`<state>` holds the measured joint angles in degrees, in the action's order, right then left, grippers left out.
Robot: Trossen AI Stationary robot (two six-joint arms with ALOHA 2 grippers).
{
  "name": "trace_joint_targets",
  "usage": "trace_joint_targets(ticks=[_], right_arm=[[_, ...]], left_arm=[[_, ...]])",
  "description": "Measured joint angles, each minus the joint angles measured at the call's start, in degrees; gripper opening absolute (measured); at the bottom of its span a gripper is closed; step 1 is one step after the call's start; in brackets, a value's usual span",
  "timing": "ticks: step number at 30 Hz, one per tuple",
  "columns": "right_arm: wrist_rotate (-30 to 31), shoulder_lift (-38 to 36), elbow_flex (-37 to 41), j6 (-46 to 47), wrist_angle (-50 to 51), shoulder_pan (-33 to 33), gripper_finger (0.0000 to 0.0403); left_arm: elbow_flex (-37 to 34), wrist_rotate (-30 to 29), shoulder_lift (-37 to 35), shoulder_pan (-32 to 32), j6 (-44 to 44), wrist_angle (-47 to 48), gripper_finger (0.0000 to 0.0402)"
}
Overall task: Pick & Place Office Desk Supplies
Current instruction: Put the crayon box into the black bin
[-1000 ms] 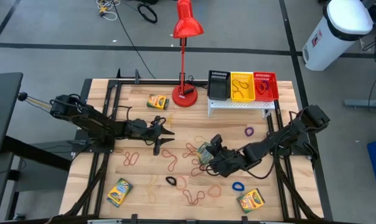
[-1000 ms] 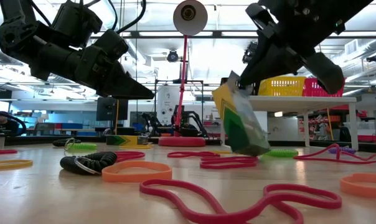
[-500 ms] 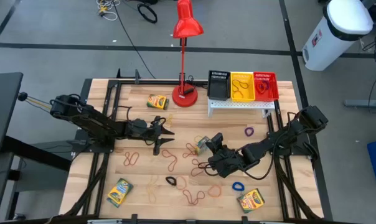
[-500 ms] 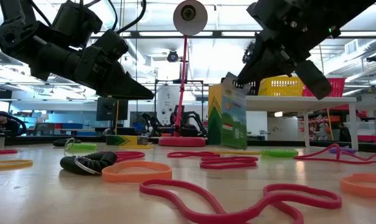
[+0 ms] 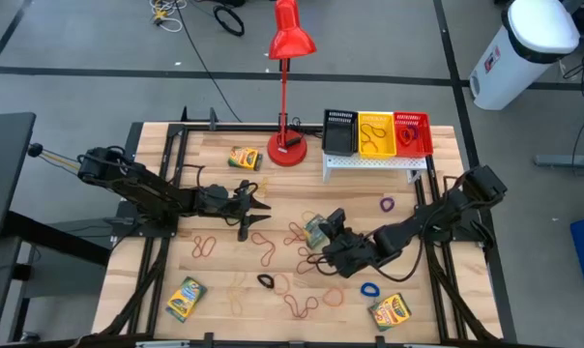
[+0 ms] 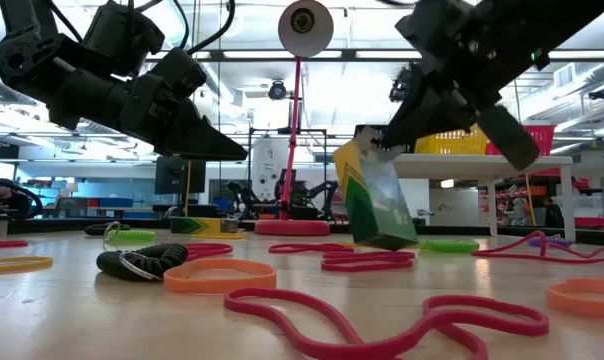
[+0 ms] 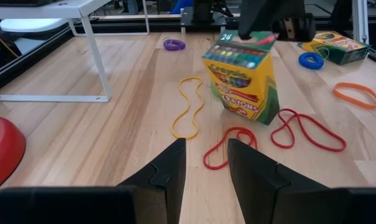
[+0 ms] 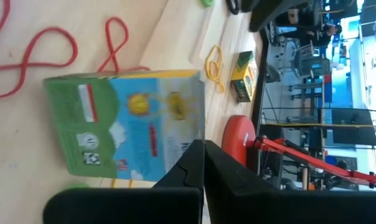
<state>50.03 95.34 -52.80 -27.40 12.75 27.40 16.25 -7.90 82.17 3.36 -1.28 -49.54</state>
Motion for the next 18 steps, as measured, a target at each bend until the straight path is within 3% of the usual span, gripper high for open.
trace_joint_targets(ticks=[18], right_arm=[[-1.78, 1.73, 0.00, 0.11, -1.58, 2.96, 0.0003]], left_arm=[[0.00, 0.00, 0.01, 0.01, 0.00, 0.06, 0.0125]])
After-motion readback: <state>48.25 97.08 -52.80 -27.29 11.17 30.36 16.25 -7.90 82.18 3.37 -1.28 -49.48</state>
